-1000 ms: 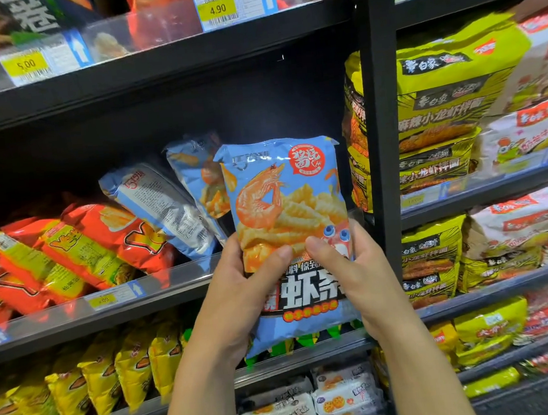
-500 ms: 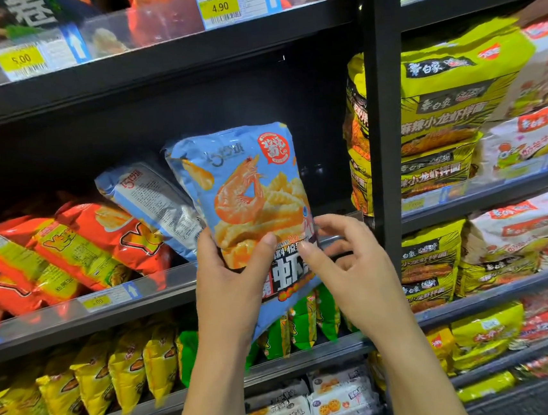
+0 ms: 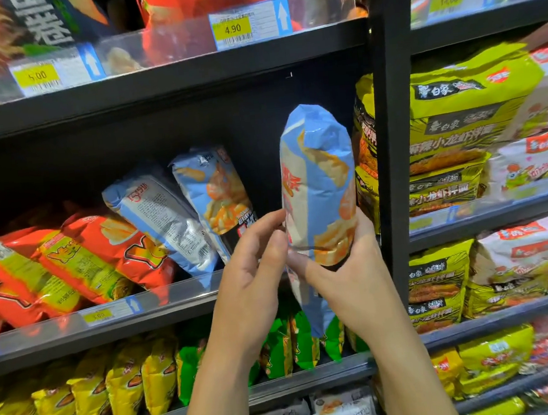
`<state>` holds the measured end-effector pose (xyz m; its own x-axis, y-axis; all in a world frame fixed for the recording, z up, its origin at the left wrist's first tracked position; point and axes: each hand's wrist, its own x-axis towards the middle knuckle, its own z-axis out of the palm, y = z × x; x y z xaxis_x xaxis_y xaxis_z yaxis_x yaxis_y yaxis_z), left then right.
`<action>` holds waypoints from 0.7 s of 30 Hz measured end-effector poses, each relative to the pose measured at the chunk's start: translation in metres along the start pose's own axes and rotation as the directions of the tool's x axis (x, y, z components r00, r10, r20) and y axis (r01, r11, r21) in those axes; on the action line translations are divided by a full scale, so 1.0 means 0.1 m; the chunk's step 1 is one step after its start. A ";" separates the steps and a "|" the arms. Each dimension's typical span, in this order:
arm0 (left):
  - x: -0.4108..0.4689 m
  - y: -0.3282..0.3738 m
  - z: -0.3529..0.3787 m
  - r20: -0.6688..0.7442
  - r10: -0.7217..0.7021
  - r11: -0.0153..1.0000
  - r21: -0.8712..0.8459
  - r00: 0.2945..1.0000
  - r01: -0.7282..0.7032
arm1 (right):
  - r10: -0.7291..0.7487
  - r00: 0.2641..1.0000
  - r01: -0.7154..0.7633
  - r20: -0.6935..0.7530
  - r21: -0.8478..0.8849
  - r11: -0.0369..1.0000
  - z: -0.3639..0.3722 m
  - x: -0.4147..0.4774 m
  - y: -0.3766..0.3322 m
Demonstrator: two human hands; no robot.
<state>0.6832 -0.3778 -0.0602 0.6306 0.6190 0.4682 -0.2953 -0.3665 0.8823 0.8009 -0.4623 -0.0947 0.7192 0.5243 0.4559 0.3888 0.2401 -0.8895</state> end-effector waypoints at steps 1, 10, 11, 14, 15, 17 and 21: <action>0.02 0.01 -0.01 0.000 0.008 1.000 -0.004 1.000 -0.008 | -0.008 1.000 0.008 -0.017 -0.003 1.000 -0.01 0.03 -0.01; 0.59 -0.26 -0.34 -0.471 0.098 0.824 0.533 0.877 0.194 | -0.115 0.993 0.115 -0.015 0.027 0.993 -0.02 0.43 -0.14; 0.67 -0.31 -0.39 -0.490 0.123 0.766 0.600 0.863 0.231 | -0.123 0.992 0.124 -0.014 0.028 0.992 0.00 0.50 -0.12; 0.83 -0.40 -0.42 -0.529 0.159 0.673 0.676 0.834 0.300 | -0.148 0.989 0.148 0.009 0.051 0.988 0.08 0.73 -0.04; 0.87 -0.42 -0.42 -0.534 0.168 0.660 0.686 0.829 0.308 | -0.156 0.988 0.155 0.020 0.062 0.986 0.11 0.80 -0.02; 0.93 -0.46 -0.42 -0.535 0.178 0.637 0.702 0.826 0.318 | -0.201 0.979 0.199 0.036 0.058 0.978 0.17 0.91 0.06; 1.02 -0.55 -0.44 -0.556 0.161 0.616 0.702 0.815 0.358 | -0.189 0.979 0.178 0.080 0.135 0.975 0.28 1.17 0.06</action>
<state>0.7319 -0.2638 -0.0594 0.0671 0.8319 0.5508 0.5477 -0.4921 0.6766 0.8711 -0.3765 -0.0472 0.5843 0.5327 0.6122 0.4293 0.4372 -0.7903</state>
